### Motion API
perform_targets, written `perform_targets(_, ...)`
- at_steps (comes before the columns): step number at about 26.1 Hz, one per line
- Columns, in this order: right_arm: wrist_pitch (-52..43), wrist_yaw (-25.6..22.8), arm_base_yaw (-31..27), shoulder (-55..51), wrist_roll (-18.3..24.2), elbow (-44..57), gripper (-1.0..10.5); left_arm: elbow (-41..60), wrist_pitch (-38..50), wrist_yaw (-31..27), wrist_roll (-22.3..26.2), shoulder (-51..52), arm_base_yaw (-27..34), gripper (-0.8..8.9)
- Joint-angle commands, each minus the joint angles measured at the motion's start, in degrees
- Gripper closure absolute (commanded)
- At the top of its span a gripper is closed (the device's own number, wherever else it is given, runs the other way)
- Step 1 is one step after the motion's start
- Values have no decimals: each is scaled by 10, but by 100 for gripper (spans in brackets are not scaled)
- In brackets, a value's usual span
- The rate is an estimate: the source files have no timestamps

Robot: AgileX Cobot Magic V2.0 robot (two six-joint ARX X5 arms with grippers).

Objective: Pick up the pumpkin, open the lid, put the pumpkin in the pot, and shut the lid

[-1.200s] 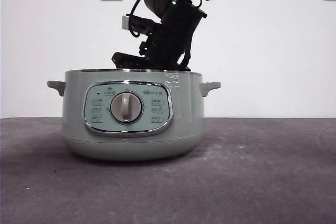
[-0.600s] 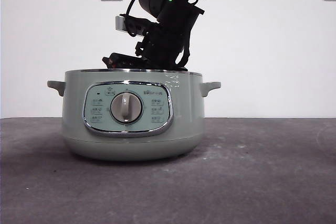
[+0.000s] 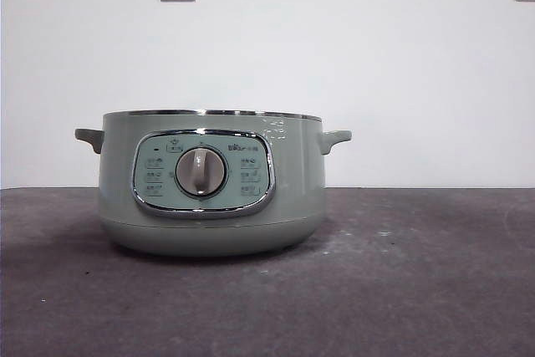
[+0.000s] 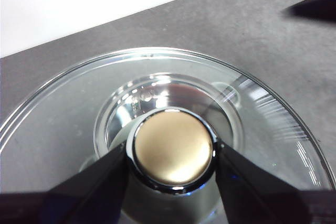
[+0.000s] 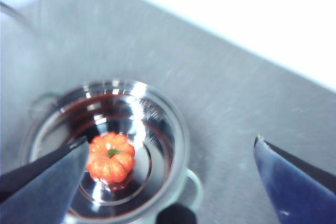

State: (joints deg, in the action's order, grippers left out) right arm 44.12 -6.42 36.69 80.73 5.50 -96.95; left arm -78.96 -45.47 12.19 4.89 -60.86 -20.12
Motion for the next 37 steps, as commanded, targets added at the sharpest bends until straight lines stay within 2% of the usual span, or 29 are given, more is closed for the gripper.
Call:
perform_targets(1,20,0,1,-51,-10,2,319,-3,49,3,-2,-34,-9,822)
perform_targets(9,63,1,1,-143,-12,2,319,-3,131,2,10,-147,-38,822)
perform_targets(19,93,0,1,-166,-12,2,320,-3,190,-1,14,-248,-55,822)
perform_targets(37,115,1,1,-166,-11,2,320,-3,236,-1,14,-320,-55,822)
